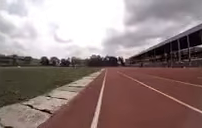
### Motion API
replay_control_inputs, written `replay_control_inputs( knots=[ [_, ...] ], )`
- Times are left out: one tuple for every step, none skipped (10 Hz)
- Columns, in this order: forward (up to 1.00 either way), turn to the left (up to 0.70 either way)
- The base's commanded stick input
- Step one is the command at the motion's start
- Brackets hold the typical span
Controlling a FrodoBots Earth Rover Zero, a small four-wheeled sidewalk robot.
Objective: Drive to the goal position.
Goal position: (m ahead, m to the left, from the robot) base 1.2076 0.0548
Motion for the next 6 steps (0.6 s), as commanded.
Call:
replay_control_inputs(
  knots=[
    [0.60,-0.17],
    [0.60,-0.17],
    [0.60,-0.17],
    [0.60,-0.17],
    [0.60,-0.17],
    [0.60,-0.17]
  ],
)
